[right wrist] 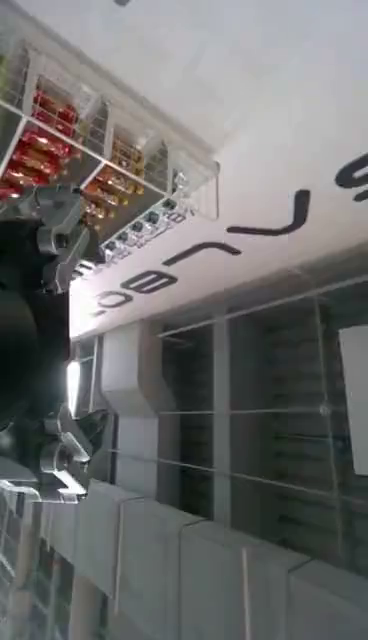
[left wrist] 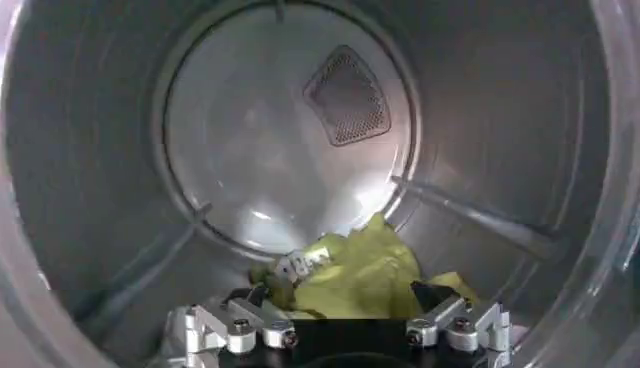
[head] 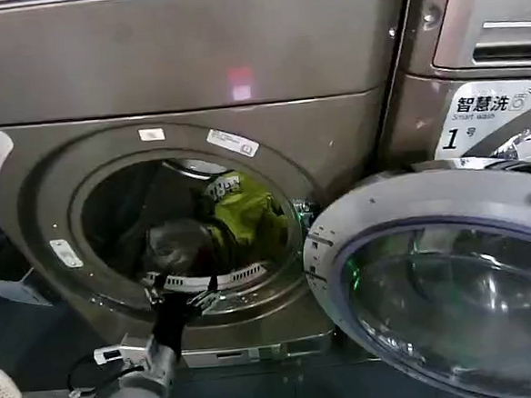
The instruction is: Grasp the clothes from the dryer.
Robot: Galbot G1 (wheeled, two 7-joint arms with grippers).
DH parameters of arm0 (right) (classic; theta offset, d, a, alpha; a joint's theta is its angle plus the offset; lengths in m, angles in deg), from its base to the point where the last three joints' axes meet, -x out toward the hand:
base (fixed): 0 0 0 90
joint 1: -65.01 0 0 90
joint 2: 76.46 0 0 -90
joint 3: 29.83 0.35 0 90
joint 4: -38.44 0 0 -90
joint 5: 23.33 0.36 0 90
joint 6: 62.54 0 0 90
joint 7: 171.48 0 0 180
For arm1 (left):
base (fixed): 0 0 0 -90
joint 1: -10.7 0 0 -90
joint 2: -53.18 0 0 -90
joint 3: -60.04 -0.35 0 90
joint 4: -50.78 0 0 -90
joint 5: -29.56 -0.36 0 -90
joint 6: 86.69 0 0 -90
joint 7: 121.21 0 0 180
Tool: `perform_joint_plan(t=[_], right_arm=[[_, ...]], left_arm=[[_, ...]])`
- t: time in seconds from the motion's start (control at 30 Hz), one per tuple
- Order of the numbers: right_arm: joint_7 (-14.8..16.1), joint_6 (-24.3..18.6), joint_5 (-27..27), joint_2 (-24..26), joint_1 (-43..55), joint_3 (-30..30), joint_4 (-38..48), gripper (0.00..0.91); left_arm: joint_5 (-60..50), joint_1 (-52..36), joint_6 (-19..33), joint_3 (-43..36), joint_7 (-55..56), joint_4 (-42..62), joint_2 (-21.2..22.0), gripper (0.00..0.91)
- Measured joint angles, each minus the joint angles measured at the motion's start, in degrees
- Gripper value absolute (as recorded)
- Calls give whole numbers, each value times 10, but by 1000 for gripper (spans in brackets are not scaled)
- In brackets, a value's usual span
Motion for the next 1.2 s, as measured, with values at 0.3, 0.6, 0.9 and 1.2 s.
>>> perform_joint_plan(t=[0.3,0.6,0.9,1.2], right_arm=[[-9,11,-15,2,-7,7,-1,907],[-7,17,-20,6,-16,12,-3,907],[-2,18,-24,9,-26,16,-6,907],[4,19,-29,7,-32,22,-13,907]], left_arm=[[-33,-1,8,0,-12,-7,-4,907],[-170,-27,48,3,-51,17,-23,907],[-373,-94,110,-4,-100,73,-40,907],[-543,-196,161,-6,-221,139,-38,907]])
